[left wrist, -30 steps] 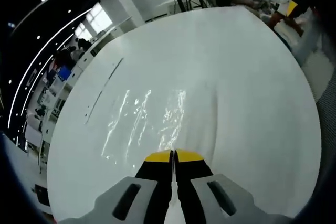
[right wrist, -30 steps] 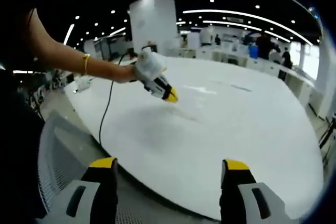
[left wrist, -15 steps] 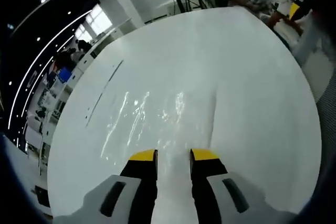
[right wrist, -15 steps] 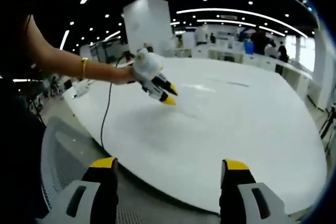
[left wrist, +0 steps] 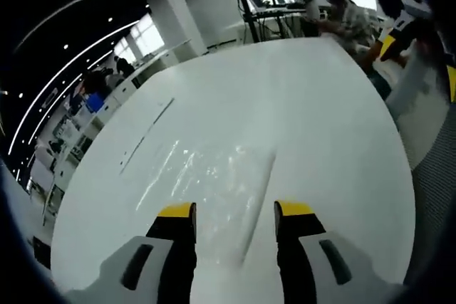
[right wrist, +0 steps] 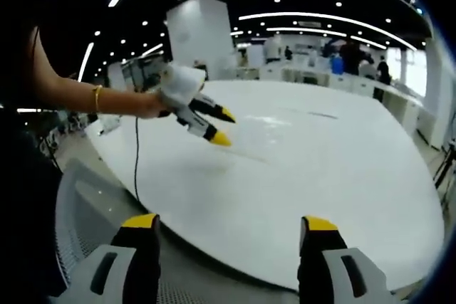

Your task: Open the resealable bag by pulling the two sides of the seal apart until the entire bag opening is separated and visibly accessible.

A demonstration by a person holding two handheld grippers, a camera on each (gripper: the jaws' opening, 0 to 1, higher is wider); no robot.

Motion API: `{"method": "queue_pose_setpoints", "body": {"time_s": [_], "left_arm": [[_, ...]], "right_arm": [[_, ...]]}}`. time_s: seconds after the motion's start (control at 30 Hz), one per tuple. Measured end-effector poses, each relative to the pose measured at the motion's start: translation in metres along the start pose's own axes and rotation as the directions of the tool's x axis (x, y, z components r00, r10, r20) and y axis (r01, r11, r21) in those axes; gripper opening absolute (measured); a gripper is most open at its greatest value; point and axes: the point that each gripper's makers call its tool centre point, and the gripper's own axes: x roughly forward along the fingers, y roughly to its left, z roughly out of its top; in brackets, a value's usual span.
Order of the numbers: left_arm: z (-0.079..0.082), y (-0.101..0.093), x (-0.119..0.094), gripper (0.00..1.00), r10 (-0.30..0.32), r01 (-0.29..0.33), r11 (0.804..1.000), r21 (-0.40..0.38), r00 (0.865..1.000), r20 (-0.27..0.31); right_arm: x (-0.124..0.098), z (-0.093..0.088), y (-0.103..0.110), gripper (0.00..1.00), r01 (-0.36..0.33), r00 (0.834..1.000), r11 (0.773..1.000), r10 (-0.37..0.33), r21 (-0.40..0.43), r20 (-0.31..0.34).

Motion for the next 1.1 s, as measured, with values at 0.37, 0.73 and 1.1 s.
{"method": "queue_pose_setpoints", "body": {"time_s": [0.37, 0.73, 1.1], "left_arm": [[0.015, 0.003, -0.034, 0.72, 0.056, -0.054, 0.998, -0.027, 0.996, 0.063], [0.022, 0.002, -0.08, 0.82, 0.131, -0.077, 0.955, -0.285, 0.975, 0.176], [0.022, -0.001, -0.117, 0.95, 0.192, -0.105, 0.932, -0.348, 0.955, 0.227]], "right_arm": [[0.0, 0.003, 0.0, 0.81, 0.008, 1.0, 1.0, -0.008, 0.002, 0.01], [0.0, 0.004, -0.001, 0.81, 0.015, 1.0, 1.0, -0.015, 0.01, 0.019], [0.001, 0.003, 0.0, 0.8, 0.005, 1.0, 1.0, -0.005, 0.003, 0.017]]}}
